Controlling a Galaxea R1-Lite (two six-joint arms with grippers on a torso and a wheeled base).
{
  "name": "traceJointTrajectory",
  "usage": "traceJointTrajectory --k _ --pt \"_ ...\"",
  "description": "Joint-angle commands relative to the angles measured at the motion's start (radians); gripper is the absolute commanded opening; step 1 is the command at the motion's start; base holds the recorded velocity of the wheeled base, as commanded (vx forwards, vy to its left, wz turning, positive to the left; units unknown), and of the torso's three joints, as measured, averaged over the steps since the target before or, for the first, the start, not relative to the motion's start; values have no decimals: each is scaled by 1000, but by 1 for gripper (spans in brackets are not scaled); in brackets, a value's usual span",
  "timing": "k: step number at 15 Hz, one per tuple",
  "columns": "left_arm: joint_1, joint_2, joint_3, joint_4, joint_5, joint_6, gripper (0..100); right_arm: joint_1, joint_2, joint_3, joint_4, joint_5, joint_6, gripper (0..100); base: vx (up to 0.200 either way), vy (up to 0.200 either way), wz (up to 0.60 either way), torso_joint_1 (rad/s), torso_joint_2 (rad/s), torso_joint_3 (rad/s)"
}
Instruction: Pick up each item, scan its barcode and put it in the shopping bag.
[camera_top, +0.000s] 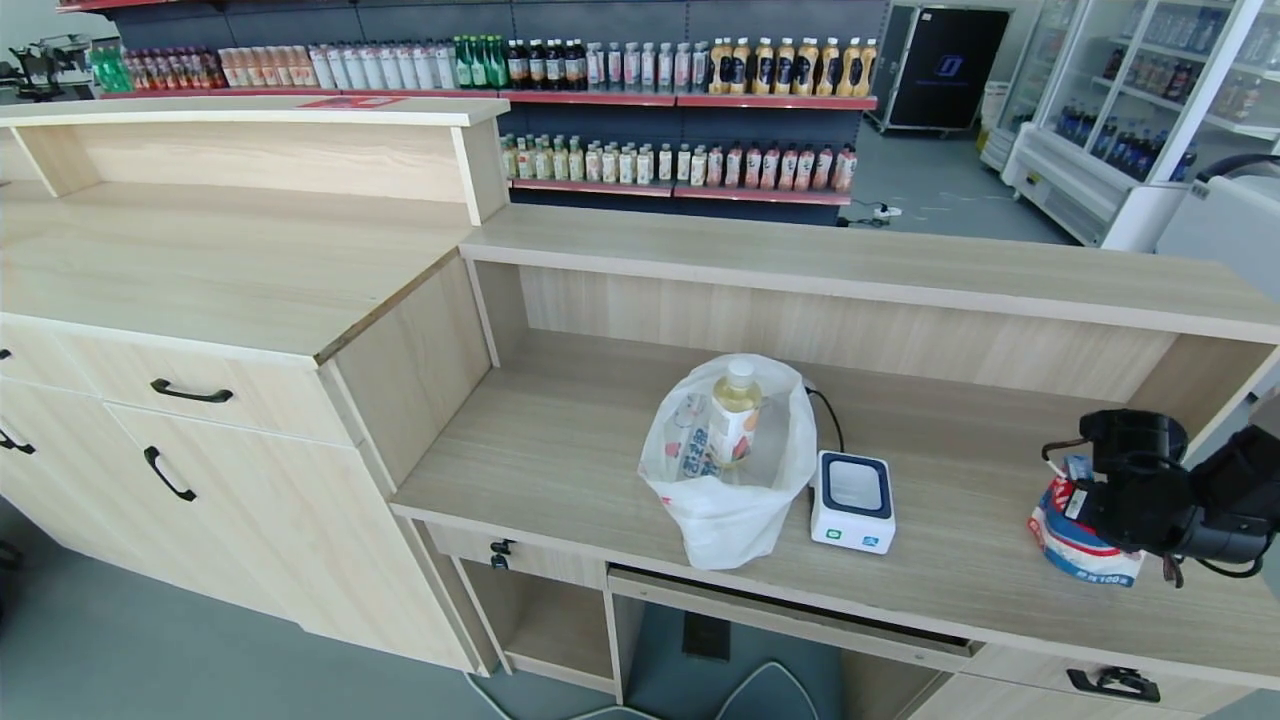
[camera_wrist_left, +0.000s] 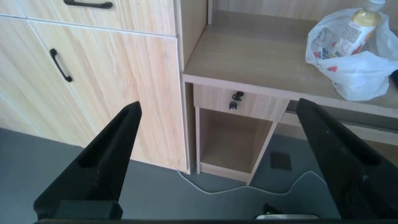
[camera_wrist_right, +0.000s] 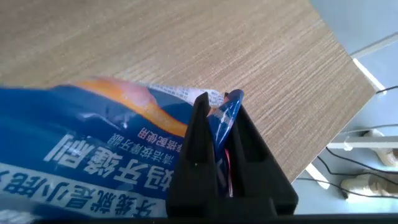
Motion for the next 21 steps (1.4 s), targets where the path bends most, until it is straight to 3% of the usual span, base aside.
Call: traceJointTrajectory --k 1,4,9,14,17,20,21 --pt "0 0 0 0 0 0 100 36 -146 60 -50 -4 -75 0 0 0 0 0 0 0" --pt "0 0 0 0 0 0 100 122 -333 180 -251 16 -279 0 0 0 0 0 0 0" --pt "0 0 0 0 0 0 100 188 -384 293 -678 266 -601 0 0 0 0 0 0 0" --pt "0 0 0 0 0 0 100 217 -396 258 -748 512 -609 0 0 0 0 0 0 0" --pt "0 0 0 0 0 0 100 260 -467 178 -735 800 -553 0 0 0 0 0 0 0" --pt "0 0 0 0 0 0 100 311 -504 100 -745 1162 -527 0 0 0 0 0 0 0" --pt "0 0 0 0 0 0 100 331 -502 69 -748 1228 -521 0 0 0 0 0 0 0"
